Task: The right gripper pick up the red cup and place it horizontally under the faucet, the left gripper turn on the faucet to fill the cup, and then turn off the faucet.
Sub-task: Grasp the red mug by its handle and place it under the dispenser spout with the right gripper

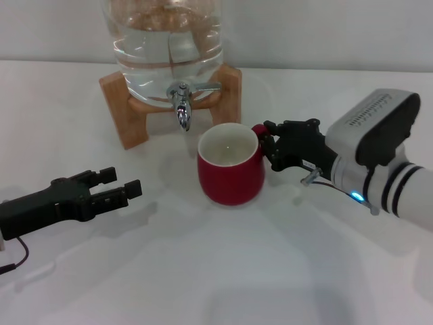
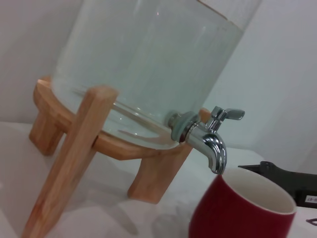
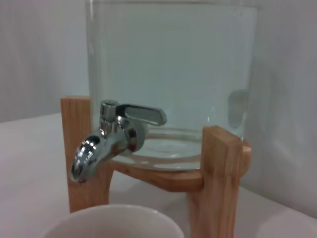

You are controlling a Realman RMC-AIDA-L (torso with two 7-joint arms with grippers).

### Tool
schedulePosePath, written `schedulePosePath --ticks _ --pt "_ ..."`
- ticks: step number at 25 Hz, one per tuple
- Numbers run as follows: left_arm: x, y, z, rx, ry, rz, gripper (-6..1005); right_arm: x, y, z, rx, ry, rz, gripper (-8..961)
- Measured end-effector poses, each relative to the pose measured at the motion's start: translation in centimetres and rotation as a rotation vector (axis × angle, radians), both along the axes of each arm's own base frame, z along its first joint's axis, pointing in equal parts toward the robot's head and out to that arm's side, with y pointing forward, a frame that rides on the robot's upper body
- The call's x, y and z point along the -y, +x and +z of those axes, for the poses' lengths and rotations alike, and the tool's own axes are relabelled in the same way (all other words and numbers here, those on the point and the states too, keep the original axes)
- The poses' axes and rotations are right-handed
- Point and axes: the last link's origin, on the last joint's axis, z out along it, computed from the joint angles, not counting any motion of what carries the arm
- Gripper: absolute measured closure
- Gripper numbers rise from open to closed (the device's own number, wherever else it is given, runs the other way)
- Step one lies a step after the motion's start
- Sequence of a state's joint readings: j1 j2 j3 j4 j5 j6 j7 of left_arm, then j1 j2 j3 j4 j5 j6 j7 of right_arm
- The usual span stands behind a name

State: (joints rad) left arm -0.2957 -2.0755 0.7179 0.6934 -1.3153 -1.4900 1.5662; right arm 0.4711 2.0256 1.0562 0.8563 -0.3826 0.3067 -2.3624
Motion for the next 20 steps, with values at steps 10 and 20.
schedulePosePath --ticks 10,20 --pt "0.2 -0.4 -0.3 -0.02 -0.027 0.021 112 -0.2 -0.9 -0.6 0.017 -0.014 0.015 792" --pt "0.7 -1.0 -0.6 -0.044 -0.066 0.05 112 -0.3 -3.4 -1.2 0.007 -0.043 0.094 795"
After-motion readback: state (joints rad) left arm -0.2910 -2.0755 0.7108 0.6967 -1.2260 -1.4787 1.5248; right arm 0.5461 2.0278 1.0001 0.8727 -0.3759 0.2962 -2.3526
